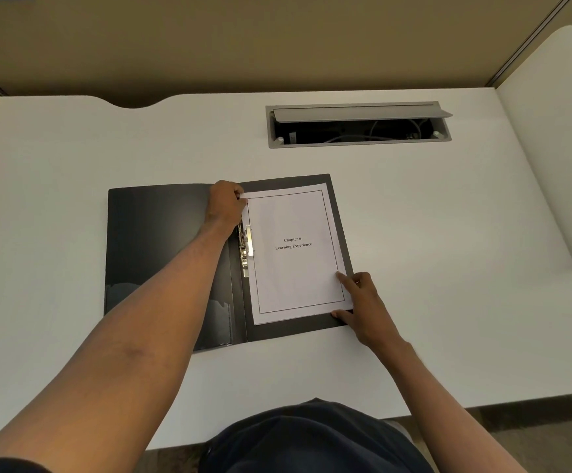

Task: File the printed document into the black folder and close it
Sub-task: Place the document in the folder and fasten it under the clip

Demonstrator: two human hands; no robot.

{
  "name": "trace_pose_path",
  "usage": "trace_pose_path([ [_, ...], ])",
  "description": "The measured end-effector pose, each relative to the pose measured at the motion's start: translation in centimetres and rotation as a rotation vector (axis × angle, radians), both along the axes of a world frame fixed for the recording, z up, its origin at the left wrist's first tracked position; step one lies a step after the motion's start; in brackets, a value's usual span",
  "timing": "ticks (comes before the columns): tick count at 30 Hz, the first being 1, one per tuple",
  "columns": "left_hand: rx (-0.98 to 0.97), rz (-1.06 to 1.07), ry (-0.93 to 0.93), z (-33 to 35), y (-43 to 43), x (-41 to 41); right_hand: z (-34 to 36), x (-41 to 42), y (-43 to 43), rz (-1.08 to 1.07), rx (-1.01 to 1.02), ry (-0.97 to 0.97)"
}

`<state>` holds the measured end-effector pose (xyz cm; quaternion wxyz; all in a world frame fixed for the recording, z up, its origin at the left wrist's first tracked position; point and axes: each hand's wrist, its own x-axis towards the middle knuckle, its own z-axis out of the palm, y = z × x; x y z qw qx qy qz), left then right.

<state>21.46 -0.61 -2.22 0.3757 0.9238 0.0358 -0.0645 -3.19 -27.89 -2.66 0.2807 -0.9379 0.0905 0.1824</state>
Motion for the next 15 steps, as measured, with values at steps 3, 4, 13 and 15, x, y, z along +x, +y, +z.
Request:
trace_pose_path([
  [3, -0.004, -0.002, -0.003, 0.2, 0.0, -0.1, 0.1, 0.2, 0.1, 0.014, -0.048, 0.021],
  [4, -0.001, -0.009, 0.001, 0.3, 0.0, -0.1, 0.1, 0.3, 0.2, 0.018, -0.064, 0.026],
  [13, 0.059, 0.108, 0.005, 1.0, 0.5, -2.4, 0.4, 0.6, 0.9, 0.049, -0.148, 0.033],
  [15, 0.057, 0.139, 0.061, 0.9, 0.6, -3.1, 0.5, 0.6, 0.9, 0.052, -0.155, 0.037],
])
